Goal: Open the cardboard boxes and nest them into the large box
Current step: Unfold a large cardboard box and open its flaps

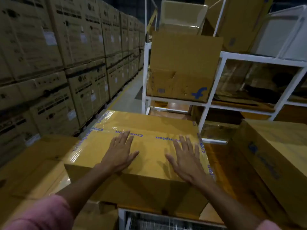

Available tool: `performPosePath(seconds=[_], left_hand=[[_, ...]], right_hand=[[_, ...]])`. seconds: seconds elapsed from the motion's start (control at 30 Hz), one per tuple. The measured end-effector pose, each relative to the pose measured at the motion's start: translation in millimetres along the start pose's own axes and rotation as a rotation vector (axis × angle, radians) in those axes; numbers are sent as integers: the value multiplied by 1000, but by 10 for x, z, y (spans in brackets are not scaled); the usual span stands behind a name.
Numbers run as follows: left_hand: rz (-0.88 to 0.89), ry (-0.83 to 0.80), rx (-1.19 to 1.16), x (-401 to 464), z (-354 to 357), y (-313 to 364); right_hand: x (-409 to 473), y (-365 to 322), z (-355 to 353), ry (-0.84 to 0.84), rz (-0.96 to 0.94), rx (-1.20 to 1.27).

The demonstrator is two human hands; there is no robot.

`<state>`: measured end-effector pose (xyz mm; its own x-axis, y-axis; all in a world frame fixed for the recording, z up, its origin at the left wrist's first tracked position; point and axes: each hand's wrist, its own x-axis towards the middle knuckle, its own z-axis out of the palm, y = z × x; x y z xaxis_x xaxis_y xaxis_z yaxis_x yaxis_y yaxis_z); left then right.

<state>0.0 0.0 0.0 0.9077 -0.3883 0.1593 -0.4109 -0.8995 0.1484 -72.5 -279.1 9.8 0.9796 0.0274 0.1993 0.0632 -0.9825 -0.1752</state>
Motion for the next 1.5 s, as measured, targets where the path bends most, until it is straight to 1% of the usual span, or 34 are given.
performPosePath(seconds=[0.03, 0.07, 0.13, 0.23, 0.27, 0.4, 0.5, 0.67, 0.77, 0.87, 1.0, 1.13, 1.37, 1.5], left_hand=[[-28, -70, 6, -44, 76, -75], [-34, -102, 4, -80, 143, -142], [-56, -120, 7, -159, 314, -274], [-43, -62, -15, -97, 406, -332], [-40, -45, -6, -60, 400, -335], [-46, -11, 26, 98, 445, -375], [-12, 6, 6, 244, 451, -474], [44, -21, -38, 479, 349, -721], [28, -1, -48, 573, 363, -769], [-9, -26, -15, 571, 434, -758], [-37, -56, 9, 401, 506, -786], [-36, 7, 33, 139, 503, -741], [-18, 203, 83, -573, 545, -608], [-20, 233, 112, -674, 576, -569]], right_hand=[[-83, -4, 84, -93, 38, 15], [-134, 4, 171, -158, 49, 19], [-254, 66, 391, -201, 89, -28], [-153, 98, 481, -166, 116, -68], [-92, 101, 481, -178, 115, -74], [133, 167, 535, -182, 123, -53], [304, 214, 567, -158, 139, -29], [543, 158, 564, -68, 191, -53], [658, 103, 566, -50, 213, -57], [667, 94, 610, -71, 219, -38], [516, 62, 661, -128, 219, -93], [244, -43, 656, -70, 220, -122], [-451, -248, 712, 136, 182, -181], [-538, -248, 759, 156, 179, -202]])
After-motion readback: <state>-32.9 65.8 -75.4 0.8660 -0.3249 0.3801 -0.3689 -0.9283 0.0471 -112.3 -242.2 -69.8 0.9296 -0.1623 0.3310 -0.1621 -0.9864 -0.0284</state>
